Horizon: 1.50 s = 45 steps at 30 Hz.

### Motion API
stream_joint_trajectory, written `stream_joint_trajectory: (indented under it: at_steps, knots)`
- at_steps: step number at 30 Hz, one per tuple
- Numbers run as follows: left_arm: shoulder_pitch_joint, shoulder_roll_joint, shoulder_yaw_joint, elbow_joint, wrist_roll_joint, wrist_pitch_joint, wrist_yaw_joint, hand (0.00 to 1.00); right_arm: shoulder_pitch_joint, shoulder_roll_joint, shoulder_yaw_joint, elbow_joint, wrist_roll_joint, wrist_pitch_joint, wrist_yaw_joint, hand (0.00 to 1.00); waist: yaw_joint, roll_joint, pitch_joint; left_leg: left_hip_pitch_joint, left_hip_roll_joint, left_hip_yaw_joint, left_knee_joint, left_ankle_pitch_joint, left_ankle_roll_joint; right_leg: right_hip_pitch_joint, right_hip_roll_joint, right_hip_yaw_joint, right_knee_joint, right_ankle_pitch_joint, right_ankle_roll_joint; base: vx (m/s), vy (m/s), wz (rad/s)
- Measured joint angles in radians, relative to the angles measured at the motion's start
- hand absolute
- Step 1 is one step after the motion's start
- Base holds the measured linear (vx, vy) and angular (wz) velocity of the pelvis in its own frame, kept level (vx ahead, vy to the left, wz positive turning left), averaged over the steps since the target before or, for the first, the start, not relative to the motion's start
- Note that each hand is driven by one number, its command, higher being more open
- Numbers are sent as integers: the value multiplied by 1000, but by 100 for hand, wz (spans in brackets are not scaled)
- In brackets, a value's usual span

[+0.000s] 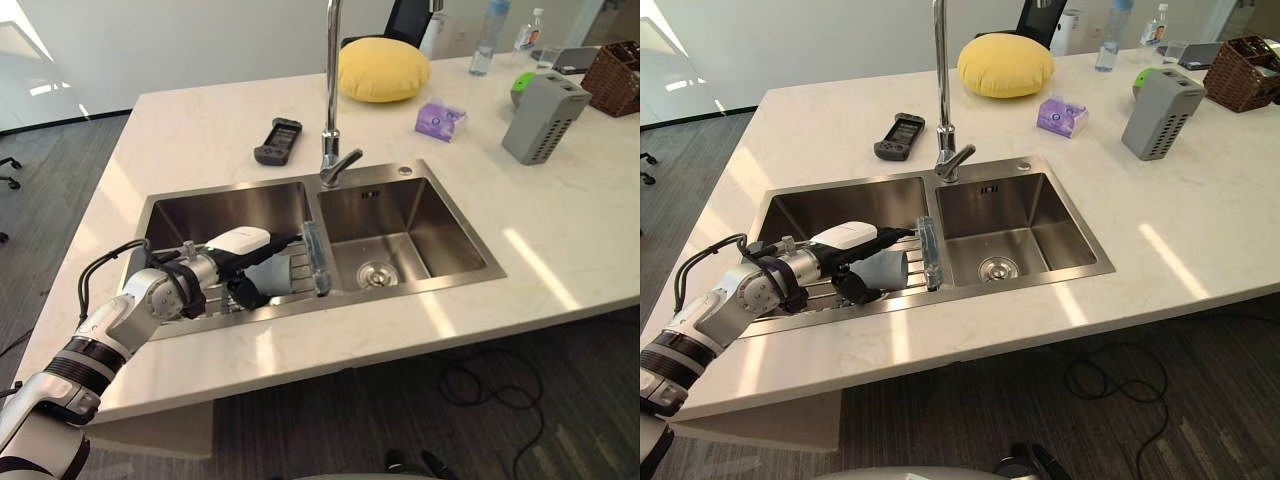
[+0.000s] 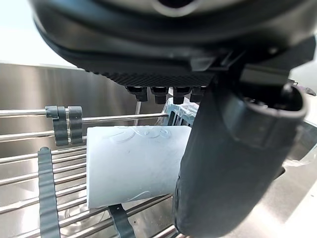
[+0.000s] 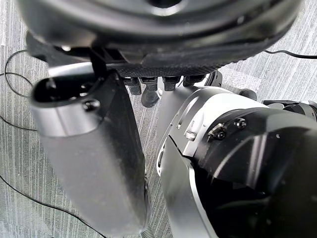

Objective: Walk over to the sink, pick up the cup, carry it to the dishwasher, place the cup inside the dishwasher, then close the dishwasher door

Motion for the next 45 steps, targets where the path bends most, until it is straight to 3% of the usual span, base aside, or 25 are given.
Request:
stream_joint_trajectory:
  at_steps: [16, 27, 28, 35, 45]
  knots:
    - [-71, 25, -75, 83, -37, 5, -79, 100, 5, 8, -10, 3, -1, -26, 20, 100, -29, 8, 3, 18, 0, 31, 0, -4, -1, -4, 1, 31, 0, 7, -1, -21, -8, -6]
    - [-72, -4, -60, 176, -15, -52, -58, 100, 12, 27, 1, 2, -1, -72, 8, 100, -35, 9, 4, 27, 0, 48, -5, -11, -10, -5, 1, 50, -2, 9, -3, -30, -8, -4]
    - [-72, -11, -55, 187, -15, -58, -58, 0, 12, 28, 2, 2, -1, -75, 7, 100, -34, 9, 4, 27, 0, 49, -5, -12, -10, -6, 1, 51, -2, 9, -3, 0, 0, 0]
    - [-76, -85, 46, 238, -13, -27, -57, 0, 10, 27, 22, 1, -8, -90, 3, 100, -35, 10, 4, 31, 0, 64, -5, -18, -12, -10, 2, 64, -2, 11, -3, -23, -11, -6]
    - [-135, -149, 43, 270, 156, -15, -59, 0, 1, 25, 44, 3, -9, -102, -10, 100, -62, 35, 3, 43, 0, 86, 0, -25, -9, -15, 5, 87, -3, 13, 2, -1, -13, -7]
